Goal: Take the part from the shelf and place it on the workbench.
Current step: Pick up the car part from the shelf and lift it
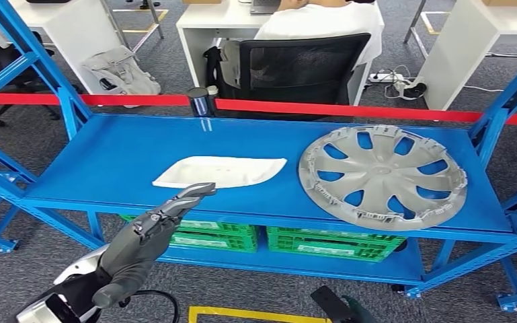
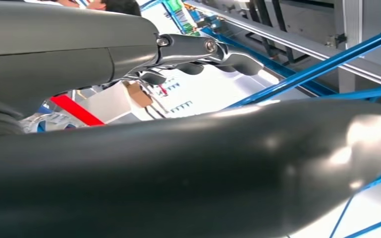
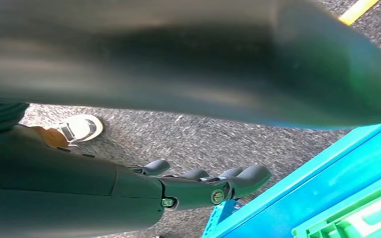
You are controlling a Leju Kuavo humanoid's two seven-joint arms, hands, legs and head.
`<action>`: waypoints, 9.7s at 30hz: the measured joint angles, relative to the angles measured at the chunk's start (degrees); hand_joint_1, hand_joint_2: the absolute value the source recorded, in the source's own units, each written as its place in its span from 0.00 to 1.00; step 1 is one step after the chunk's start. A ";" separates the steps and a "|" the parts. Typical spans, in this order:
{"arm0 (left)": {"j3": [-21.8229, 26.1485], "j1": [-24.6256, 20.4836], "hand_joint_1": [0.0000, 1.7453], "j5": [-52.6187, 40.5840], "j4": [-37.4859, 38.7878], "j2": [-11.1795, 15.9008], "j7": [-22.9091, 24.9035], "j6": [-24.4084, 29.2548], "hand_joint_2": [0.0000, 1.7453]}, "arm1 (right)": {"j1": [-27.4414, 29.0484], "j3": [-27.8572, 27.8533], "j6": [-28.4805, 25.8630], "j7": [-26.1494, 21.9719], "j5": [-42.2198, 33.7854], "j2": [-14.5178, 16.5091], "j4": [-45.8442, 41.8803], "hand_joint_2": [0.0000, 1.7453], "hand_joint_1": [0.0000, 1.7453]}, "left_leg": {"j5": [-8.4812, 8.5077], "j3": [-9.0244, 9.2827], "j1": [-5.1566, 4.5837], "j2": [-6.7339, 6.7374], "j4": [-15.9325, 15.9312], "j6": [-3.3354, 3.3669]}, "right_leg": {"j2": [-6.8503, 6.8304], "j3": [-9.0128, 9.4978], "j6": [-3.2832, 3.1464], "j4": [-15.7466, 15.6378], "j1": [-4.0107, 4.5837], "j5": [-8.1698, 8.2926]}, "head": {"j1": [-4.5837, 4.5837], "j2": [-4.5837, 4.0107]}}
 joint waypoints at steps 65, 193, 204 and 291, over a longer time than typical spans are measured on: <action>0.09 1.50 0.00 -1.39 -2.16 0.46 -1.19 0.38 0.00 | -1.30 1.27 0.18 1.36 0.43 -0.09 0.07 0.00 0.00 | -1.73 2.15 1.59 0.30 -0.11 -1.36 | 0.00 -1.41 2.01 1.09 -1.11 0.79 | 0.26 -0.01; -0.64 -28.38 0.00 -42.00 44.64 0.39 20.53 19.15 1.00 | -3.18 2.48 4.29 2.35 2.97 0.82 0.09 0.00 0.00 | 1.94 -3.51 -2.42 0.26 1.99 2.80 | -0.05 0.78 -0.75 -0.30 1.17 -0.09 | -0.19 -0.01; -1.40 -25.05 0.00 -44.85 41.59 4.41 22.82 14.85 0.00 | -3.14 2.23 4.46 2.22 2.87 0.82 0.09 0.00 0.00 | 1.94 -3.52 -2.42 0.27 1.99 2.80 | -0.04 0.78 -0.75 -0.30 1.18 -0.10 | -0.19 -0.01; -9.17 -28.27 0.00 -44.59 54.44 -1.92 20.44 17.62 1.00 | -1.51 1.03 2.23 1.11 -0.86 1.39 0.09 0.00 0.00 | 1.94 -3.55 -2.42 0.26 1.99 2.80 | -0.05 0.79 -0.74 -0.40 1.18 -0.09 | -0.20 -0.01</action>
